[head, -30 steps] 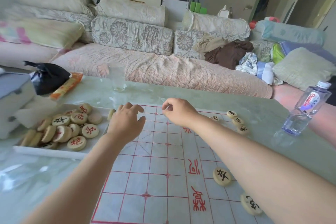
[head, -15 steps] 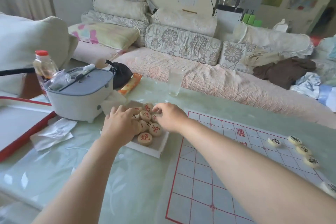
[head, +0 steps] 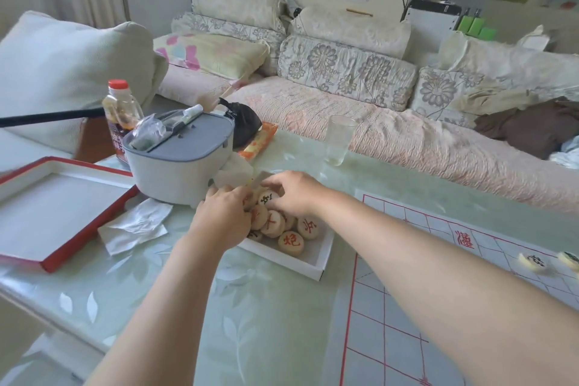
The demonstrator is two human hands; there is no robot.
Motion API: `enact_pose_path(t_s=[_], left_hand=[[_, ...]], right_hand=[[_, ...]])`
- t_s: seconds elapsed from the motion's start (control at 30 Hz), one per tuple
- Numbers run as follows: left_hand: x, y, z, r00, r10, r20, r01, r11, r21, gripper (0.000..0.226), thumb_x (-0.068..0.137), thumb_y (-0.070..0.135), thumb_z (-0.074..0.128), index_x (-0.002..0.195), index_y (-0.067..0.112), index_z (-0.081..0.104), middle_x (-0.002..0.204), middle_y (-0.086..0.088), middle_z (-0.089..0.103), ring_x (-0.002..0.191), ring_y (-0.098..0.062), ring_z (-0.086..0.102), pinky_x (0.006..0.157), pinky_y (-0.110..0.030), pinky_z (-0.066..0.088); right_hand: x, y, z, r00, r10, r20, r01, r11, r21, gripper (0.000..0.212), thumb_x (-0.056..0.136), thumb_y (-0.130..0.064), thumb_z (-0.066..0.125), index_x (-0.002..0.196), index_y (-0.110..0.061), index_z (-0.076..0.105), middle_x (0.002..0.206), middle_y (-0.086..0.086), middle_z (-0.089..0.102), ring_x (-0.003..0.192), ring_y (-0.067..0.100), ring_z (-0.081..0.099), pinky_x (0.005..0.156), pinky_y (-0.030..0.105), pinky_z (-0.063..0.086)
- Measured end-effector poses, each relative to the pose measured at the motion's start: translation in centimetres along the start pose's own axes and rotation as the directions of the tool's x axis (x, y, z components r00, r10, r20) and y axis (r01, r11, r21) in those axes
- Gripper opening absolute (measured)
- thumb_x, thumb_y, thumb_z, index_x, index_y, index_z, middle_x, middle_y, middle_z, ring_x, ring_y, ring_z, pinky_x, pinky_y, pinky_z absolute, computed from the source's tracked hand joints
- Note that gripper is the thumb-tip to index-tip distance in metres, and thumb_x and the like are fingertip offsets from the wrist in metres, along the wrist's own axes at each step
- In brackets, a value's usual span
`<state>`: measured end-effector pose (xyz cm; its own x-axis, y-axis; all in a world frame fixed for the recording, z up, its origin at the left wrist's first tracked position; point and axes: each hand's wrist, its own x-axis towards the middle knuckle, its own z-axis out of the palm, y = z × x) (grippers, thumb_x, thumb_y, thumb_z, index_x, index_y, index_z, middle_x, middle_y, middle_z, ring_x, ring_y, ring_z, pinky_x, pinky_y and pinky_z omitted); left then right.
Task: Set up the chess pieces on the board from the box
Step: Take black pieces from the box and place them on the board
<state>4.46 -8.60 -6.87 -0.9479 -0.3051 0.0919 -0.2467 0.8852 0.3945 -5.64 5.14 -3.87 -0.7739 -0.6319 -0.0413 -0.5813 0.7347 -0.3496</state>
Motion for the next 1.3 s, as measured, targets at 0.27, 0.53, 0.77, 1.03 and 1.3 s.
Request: enact_pose_path(t_s=[0.27,0.53,0.77,1.03,1.3], left_hand=[[-0.1,2.4,-0.6,0.979,0.115,-0.168,-0.148,0.969,-0.198,0.047,0.094,0.018,0.046,0.139,0.031,0.042,0.129,-0.005,0.055,0.118,-0.027,0.049,0.091,-0.036,0.045],[-0.1,3.6,-0.9,0.984,-0.059,-0.17,-0.025,0.891,-0.454,0.036,0.09,0.014,0.052,0.117,0.035,0.063,0.105,0.001,0.067,0.09,-0.019,0.061,0.069,-0.026,0.047],[-0.1,3.6,-0.4,0.986,-0.097,-0.138,0.032,0.91,-0.412,0.036,0.092,0.015,0.051,0.124,0.028,0.062,0.12,-0.001,0.066,0.105,-0.023,0.061,0.081,-0.03,0.052],[-0.3,3.9,-0.8,0.993,-0.055,-0.1,0.0,0.878,-0.479,0.046,0.093,0.006,0.045,0.112,0.046,0.057,0.111,0.003,0.056,0.073,-0.018,0.057,0.043,-0.02,0.039],[-0.3,4.4,-0.5,0.991,-0.112,-0.066,0.049,0.792,-0.609,0.038,0.091,0.005,0.051,0.103,0.039,0.064,0.115,-0.001,0.062,0.097,-0.027,0.066,0.075,-0.034,0.057]], right_hand=[[-0.8,0.4,-1.8,0.991,0.123,-0.054,-0.076,0.844,0.532,0.011,0.089,-0.021,0.075,0.1,-0.022,0.071,0.087,-0.003,0.07,0.067,0.007,0.06,0.059,0.019,0.047],[-2.7,2.1,-2.4,0.98,0.182,-0.073,-0.107,0.807,0.581,0.025,0.086,-0.011,0.074,0.108,-0.018,0.064,0.088,-0.001,0.066,0.074,0.018,0.066,0.064,0.032,0.053],[-4.8,3.7,-0.1,0.988,0.15,-0.043,-0.146,0.986,0.079,0.037,0.088,-0.034,0.064,0.123,-0.028,0.055,0.122,-0.004,0.061,0.111,0.019,0.057,0.095,0.035,0.047],[-4.4,3.6,0.9,0.982,0.187,-0.016,-0.188,0.979,-0.076,0.048,0.084,-0.026,0.063,0.127,-0.033,0.045,0.131,-0.004,0.056,0.121,0.023,0.052,0.103,0.039,0.04],[-3.5,3.8,3.2,0.973,0.173,-0.153,-0.178,0.984,-0.018,0.044,0.087,-0.032,0.065,0.12,-0.032,0.037,0.116,-0.009,0.064,0.113,0.019,0.058,0.11,0.054,0.022]])
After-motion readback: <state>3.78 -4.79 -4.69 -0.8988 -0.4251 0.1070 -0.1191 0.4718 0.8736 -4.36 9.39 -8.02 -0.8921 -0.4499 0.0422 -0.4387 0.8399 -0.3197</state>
